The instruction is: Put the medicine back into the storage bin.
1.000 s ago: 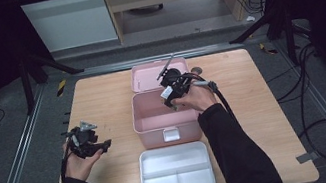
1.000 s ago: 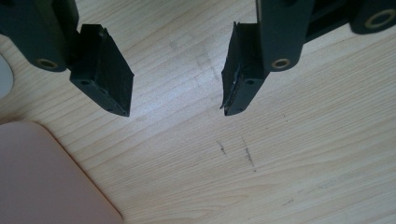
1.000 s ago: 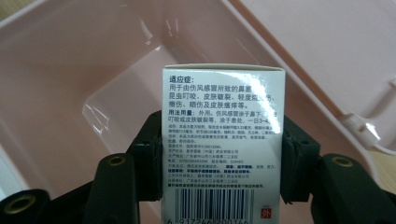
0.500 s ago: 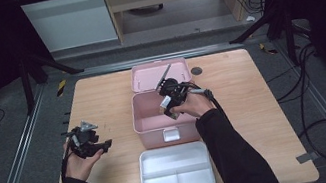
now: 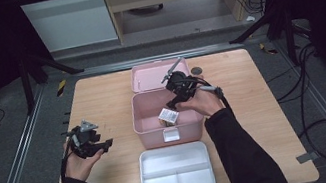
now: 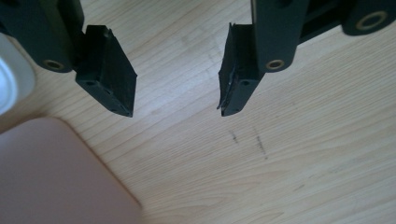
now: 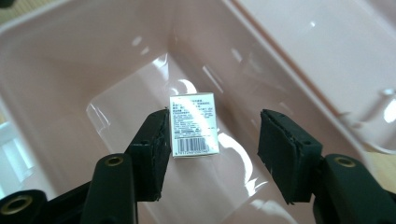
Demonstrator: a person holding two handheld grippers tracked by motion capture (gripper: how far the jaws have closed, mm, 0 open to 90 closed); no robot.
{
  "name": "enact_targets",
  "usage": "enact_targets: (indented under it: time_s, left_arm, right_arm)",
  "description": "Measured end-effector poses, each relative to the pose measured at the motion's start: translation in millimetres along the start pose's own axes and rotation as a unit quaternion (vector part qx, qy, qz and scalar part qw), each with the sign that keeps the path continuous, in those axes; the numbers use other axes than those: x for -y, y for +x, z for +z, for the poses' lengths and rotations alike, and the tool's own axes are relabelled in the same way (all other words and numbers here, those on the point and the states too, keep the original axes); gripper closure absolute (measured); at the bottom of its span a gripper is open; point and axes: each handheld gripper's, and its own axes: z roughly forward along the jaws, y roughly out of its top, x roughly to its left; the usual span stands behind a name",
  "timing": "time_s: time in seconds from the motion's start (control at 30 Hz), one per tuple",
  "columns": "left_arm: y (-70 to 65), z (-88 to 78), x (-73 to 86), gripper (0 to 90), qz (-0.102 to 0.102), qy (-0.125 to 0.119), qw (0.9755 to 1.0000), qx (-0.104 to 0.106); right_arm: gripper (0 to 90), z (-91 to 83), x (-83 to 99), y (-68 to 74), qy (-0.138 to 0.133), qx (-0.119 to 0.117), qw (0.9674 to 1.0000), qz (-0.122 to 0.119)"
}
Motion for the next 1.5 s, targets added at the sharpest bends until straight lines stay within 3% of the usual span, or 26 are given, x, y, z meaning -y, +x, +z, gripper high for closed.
enact_targets:
  time_s: [0.17, 0.4, 0.63, 0.9, 1.13, 1.3, 1.37, 1.5]
  left_arm:
    - [-6.6, -5.7, -4.1, 44.8, 0.016, -0.012, 0.9997, 0.014]
    - [-15.3, -7.7, -7.1, 45.3, 0.039, -0.005, 0.9985, 0.039]
    - [-24.4, -9.0, -7.9, 45.5, 0.062, 0.011, 0.996, 0.063]
    - [-41.3, -10.6, -9.0, 46.0, 0.104, 0.024, 0.9901, 0.091]
    - [-56.6, -12.2, -9.5, 47.3, 0.139, 0.03, 0.9827, 0.118]
    - [-65.1, -9.3, -8.7, 49.9, 0.166, 0.039, 0.9754, 0.14]
    - [-67.7, -8.4, -8.6, 51.8, 0.173, 0.041, 0.9731, 0.146]
    - [-75.1, -7.7, -8.4, 54.2, 0.195, 0.049, 0.9663, 0.161]
  right_arm:
    - [39.3, -31.5, 12.4, -0.2, -0.024, 0.012, 0.9996, -0.004]
    - [35.4, -64.0, 42.7, 0.7, -0.051, 0.023, 0.9984, -0.003]
    - [34.6, -80.3, 77.5, 4.6, -0.052, 0.031, 0.9981, -0.01]
    - [34.8, -83.9, 118.1, 13.1, -0.043, 0.03, 0.9985, -0.015]
    - [35.3, -70.6, 142.9, 22.0, -0.027, 0.012, 0.9994, -0.021]
    - [36.2, -55.7, 159.9, 28.1, 0.005, 0.003, 0.9993, -0.037]
    - [36.9, -51.6, 162.3, 29.6, 0.012, 0.0, 0.9992, -0.039]
    - [38.3, -42.2, 162.8, 33.8, 0.025, -0.011, 0.9982, -0.054]
